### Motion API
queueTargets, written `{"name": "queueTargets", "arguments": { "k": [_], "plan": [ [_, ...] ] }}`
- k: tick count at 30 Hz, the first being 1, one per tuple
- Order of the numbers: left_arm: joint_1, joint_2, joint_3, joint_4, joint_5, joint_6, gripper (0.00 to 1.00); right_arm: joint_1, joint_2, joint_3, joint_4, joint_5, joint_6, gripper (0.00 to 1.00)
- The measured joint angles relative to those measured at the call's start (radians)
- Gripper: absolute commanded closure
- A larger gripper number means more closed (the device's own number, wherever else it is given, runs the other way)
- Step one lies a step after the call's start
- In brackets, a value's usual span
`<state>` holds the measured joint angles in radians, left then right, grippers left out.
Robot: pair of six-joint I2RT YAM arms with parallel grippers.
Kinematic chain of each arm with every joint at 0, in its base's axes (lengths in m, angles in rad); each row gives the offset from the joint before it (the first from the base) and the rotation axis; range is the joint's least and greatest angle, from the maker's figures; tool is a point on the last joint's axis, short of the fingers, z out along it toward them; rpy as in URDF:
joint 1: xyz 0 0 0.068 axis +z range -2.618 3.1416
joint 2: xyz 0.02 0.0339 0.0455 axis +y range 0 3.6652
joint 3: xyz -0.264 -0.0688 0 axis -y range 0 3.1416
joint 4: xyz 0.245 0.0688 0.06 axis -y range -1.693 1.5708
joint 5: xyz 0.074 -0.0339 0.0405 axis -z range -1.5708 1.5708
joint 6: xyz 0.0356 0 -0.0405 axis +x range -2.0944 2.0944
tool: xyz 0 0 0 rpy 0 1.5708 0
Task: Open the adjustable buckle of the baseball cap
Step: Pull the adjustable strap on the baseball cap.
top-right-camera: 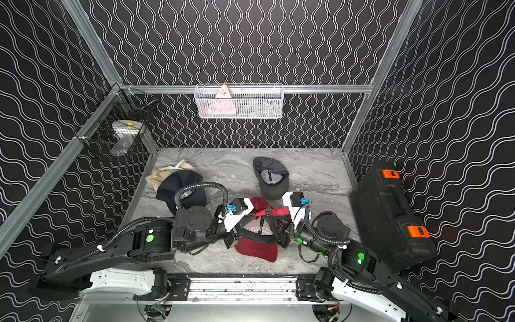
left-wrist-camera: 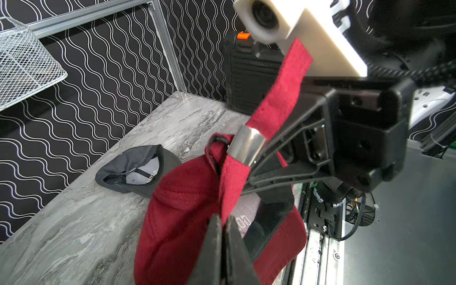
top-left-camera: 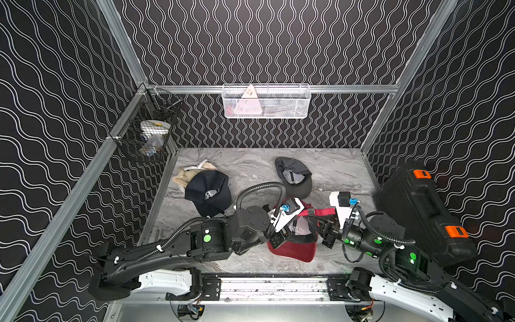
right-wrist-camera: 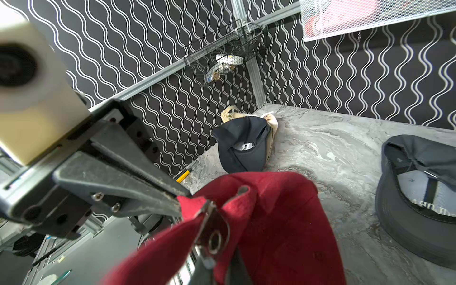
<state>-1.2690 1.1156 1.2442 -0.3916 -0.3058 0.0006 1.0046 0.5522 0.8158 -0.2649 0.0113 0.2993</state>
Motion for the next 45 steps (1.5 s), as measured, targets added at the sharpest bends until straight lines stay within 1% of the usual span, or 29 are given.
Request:
{"name": "queueTargets", "arguments": {
  "k": [7, 18, 45],
  "plan": [
    [0.000, -0.014, -0.023, -0.025, -0.013, -0.007, 0.96, 0.000, -0.027, -0.011, -0.003, 0.053, 0.003, 1.00],
    [0.000, -0.035, -0.037, -0.036, -0.021, -0.010, 0.97, 0.000, -0.067, -0.017, -0.007, 0.096, 0.004, 1.00],
    [0.000, -0.074, -0.068, -0.049, -0.039, -0.019, 0.98, 0.000, -0.112, -0.020, -0.025, 0.145, 0.004, 1.00]
  ]
}}
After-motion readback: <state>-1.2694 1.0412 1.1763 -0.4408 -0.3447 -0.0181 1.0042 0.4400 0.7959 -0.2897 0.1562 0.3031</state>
